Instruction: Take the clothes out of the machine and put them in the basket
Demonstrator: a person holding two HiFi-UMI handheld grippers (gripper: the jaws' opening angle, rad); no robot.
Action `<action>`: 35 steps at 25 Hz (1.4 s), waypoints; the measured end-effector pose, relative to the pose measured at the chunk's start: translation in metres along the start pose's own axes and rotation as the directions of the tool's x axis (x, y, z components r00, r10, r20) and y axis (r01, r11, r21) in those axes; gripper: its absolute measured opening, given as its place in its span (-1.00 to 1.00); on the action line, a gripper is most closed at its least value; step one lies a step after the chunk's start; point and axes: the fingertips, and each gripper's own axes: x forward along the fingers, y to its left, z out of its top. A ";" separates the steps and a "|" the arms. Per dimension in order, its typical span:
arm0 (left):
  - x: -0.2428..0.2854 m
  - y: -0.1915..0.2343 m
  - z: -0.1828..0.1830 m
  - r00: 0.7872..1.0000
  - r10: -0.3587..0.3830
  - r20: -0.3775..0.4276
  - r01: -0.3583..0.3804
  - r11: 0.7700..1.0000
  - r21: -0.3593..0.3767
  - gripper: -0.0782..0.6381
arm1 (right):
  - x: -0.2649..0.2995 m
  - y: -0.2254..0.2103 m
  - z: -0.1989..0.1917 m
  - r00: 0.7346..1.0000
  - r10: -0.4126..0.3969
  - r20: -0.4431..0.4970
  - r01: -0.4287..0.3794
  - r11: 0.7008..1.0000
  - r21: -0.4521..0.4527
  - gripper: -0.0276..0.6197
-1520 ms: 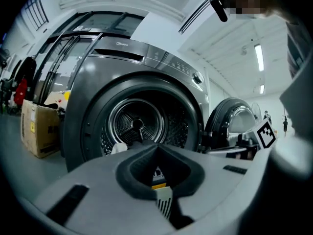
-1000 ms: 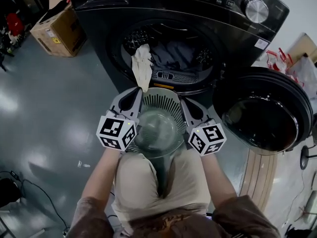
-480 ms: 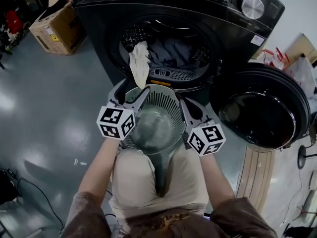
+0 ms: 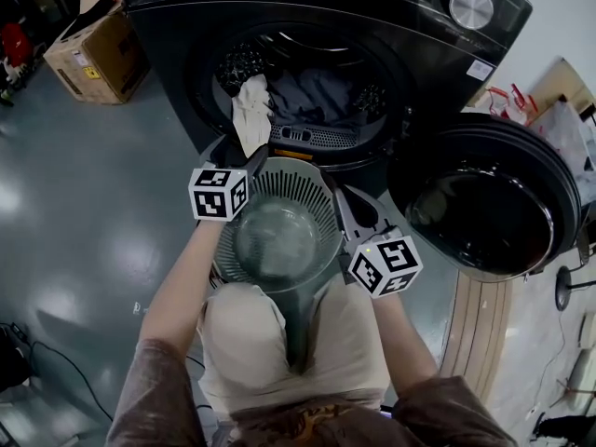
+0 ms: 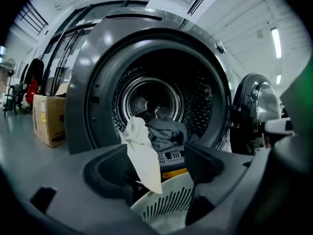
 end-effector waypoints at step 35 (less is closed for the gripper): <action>-0.036 -0.082 0.016 0.959 -0.262 -0.104 0.268 0.962 0.051 -0.76 | 0.006 0.000 -0.007 1.000 0.017 -0.023 -0.019 0.999 -0.049 -0.92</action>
